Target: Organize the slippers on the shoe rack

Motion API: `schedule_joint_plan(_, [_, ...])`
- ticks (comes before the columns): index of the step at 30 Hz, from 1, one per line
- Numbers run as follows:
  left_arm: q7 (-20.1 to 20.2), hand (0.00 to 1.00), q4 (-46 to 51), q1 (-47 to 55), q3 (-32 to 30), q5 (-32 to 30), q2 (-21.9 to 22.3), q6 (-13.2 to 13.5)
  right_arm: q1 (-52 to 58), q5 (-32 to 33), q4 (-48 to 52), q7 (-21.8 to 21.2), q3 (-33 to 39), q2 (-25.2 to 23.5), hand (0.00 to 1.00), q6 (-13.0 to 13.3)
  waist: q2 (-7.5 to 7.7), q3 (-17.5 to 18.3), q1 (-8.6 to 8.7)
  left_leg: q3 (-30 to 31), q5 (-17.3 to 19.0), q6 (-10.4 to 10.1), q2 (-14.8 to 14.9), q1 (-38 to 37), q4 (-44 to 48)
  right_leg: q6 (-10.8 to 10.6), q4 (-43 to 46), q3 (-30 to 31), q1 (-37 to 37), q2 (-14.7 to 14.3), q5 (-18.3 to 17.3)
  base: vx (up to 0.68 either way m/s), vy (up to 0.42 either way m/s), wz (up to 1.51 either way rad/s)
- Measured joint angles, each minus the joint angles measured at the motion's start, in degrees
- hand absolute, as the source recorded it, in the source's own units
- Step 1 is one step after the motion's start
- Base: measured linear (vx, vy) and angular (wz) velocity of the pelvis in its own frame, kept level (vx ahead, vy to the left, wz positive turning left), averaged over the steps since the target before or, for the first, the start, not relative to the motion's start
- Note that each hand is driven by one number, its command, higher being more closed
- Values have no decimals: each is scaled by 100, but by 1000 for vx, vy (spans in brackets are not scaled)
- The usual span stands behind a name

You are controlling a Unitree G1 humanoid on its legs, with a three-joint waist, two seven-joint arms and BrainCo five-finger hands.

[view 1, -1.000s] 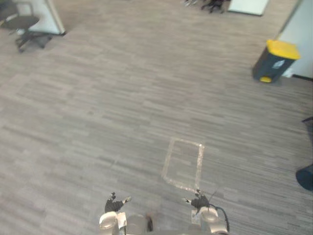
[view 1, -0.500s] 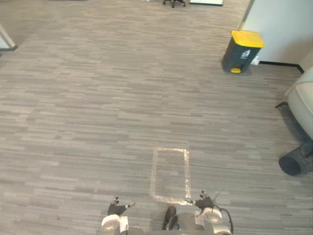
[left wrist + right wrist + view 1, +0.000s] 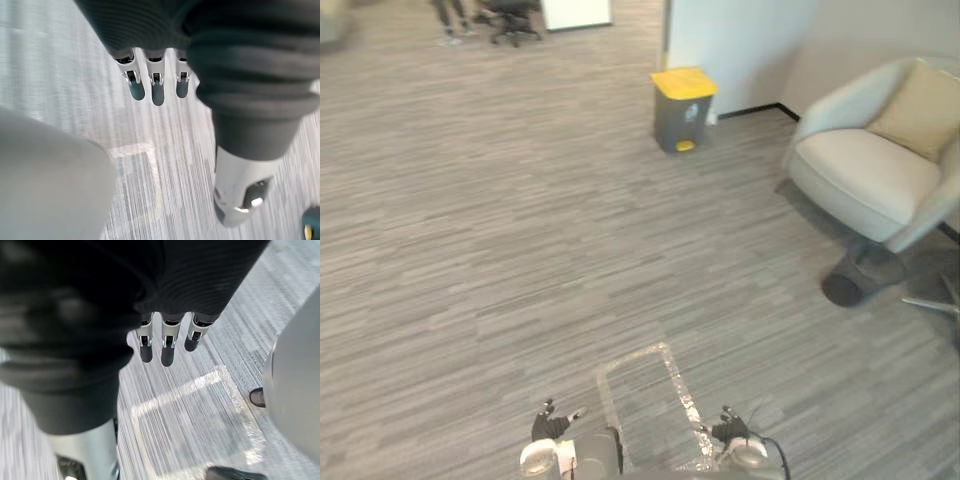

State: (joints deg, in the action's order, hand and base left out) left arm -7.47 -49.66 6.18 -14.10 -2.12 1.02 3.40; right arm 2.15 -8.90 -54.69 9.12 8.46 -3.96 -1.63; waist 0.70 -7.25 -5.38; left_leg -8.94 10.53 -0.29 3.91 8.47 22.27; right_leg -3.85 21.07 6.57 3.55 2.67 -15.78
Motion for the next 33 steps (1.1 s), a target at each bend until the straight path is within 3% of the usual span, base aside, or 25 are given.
schedule_joint_plan(2, [0,0,-184,-116,29,0,-26,-26,10,-1,102,-19,32,14,0,9,-6,-19,16,-438,88,145,0,-399,-178,-183,1204,-298,-547,181,56,145,266,-103])
schedule_joint_plan(4, [-1,0,-224,-124,63,1,-29,-20,7,-1,153,-25,34,20,0,10,-36,-43,29,-788,102,168,6,-746,-451,-137,1604,-814,-790,419,30,66,153,-81])
schedule_joint_plan(7, [-3,0,-292,-117,58,3,-62,-17,8,-3,93,-30,35,45,0,14,18,0,81,-1190,104,127,57,-1005,-768,11,851,-1720,-780,604,197,33,47,-76])
schedule_joint_plan(8, [1,0,-344,-118,64,2,-123,-4,-18,-1,-4,-30,37,50,0,23,72,38,76,-1390,108,35,42,-1113,-863,81,180,-2051,-750,600,512,40,-52,-104])
schedule_joint_plan(9, [3,0,-493,-106,132,24,-201,-3,-116,-2,-135,-28,39,80,0,22,94,79,76,-1464,69,-51,-5,-1122,-940,136,-284,-2282,-732,543,536,82,-73,-104])
schedule_joint_plan(10, [4,0,-603,-157,240,16,-225,-8,-167,-2,-180,-28,38,131,0,25,64,117,86,-1364,24,-92,15,-1094,-1002,213,-507,-2307,-718,463,651,85,-96,-71])
schedule_joint_plan(11, [12,0,-700,-202,436,11,-258,-17,-247,-4,-308,-25,41,233,0,38,-36,91,237,-995,-46,-111,16,-1042,-1060,284,-881,-2295,-627,293,822,96,-118,-34])
schedule_joint_plan(13, [30,0,-730,-229,503,1,-248,-21,-261,-2,-378,-20,105,343,0,53,-134,58,254,-724,-46,-121,85,-1077,-1053,324,-1213,-2183,-406,118,1008,93,-130,-21])
schedule_joint_plan(17, [44,0,-524,-214,391,7,-190,-13,-206,9,-464,-6,252,422,0,54,-182,-1,151,-502,235,-396,551,-568,564,418,-1539,-2023,-112,-136,998,36,-98,-20])
schedule_joint_plan(19, [44,0,-325,-140,376,4,-127,-6,-193,19,-415,-2,201,414,0,60,-298,-37,80,-391,186,-334,898,-168,1812,500,-1502,-1737,-7,-356,895,62,-32,-80])
schedule_joint_plan(20, [43,0,-265,-102,360,3,-76,2,-136,39,-237,5,196,409,0,60,-327,-64,44,-163,78,-170,972,87,2421,546,-1496,-1509,59,-431,859,84,38,-104])
schedule_joint_plan(23, [37,0,-258,-99,269,7,-19,4,-121,60,-208,48,210,423,0,75,-310,-39,26,277,628,-211,594,126,1732,553,-1456,-958,-13,-317,852,151,114,-91])
schedule_joint_plan(24, [37,0,-255,-99,272,8,-19,6,-124,61,-207,51,211,424,0,70,-298,-42,25,434,641,-221,468,133,1414,550,-1408,-848,-54,-267,856,137,180,-85])
schedule_joint_plan(26, [25,0,-267,-97,281,8,14,6,-122,59,-194,53,225,450,0,64,-346,-34,19,1188,466,-362,137,62,106,333,-1192,-513,-191,-187,720,135,230,-88])
schedule_joint_plan(27, [21,0,-300,-102,284,11,56,6,-101,58,-244,54,260,508,0,57,-436,-7,-30,1237,29,-522,84,-147,-240,175,-1104,-337,-232,-201,716,215,275,-72])
schedule_joint_plan(30, [10,0,-385,-128,432,2,-86,17,-39,54,-258,54,328,398,0,50,-205,88,3,911,-4,-365,-165,-376,-456,60,-1407,-195,-31,107,776,224,202,-36])
schedule_joint_plan(33, [7,0,-495,-148,474,-3,-129,14,3,51,-256,52,350,349,0,54,-125,145,5,714,-29,-306,-304,-667,-854,14,-1550,-135,11,262,813,158,117,-34])
